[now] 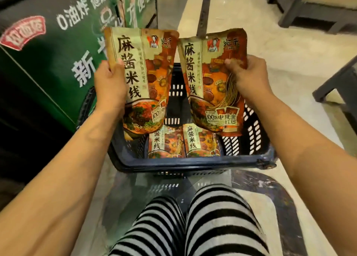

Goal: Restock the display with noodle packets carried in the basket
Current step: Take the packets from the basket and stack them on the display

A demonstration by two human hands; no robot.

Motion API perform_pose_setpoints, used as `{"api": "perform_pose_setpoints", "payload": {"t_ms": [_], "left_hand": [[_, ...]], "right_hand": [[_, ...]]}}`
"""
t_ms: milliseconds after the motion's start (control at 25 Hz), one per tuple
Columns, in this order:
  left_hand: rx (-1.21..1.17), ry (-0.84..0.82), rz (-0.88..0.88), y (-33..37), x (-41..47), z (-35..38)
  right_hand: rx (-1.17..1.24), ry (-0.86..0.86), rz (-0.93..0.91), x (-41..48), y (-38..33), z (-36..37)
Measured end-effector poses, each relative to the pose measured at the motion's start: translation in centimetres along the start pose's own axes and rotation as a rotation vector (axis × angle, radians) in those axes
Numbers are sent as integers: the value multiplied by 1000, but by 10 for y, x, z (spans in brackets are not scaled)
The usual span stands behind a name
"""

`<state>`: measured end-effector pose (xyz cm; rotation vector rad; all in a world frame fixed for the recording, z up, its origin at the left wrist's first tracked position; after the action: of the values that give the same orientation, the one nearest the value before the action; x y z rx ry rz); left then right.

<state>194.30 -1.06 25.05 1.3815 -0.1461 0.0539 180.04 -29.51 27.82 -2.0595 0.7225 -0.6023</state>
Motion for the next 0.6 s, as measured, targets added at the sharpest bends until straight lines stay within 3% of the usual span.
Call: {"api": "perform_pose_setpoints", "payload": {"t_ms": [240, 600], "left_hand": [[-150, 31, -142, 91, 13, -3], [-7, 246, 32, 413, -1, -47]], "right_hand": [[80, -136, -21, 27, -95, -24], [132, -324, -168, 24, -360, -113]]}}
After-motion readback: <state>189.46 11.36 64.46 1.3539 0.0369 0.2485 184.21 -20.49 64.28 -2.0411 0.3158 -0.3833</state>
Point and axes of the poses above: each hand's wrist, its own x-axis towards the middle knuckle, its own z-axis out of the palm, y = z × x, the point moved 6 cm from there along x, towards the middle knuckle, and after that the axes turned 13 degrees about -x, right-handed, at the moved point
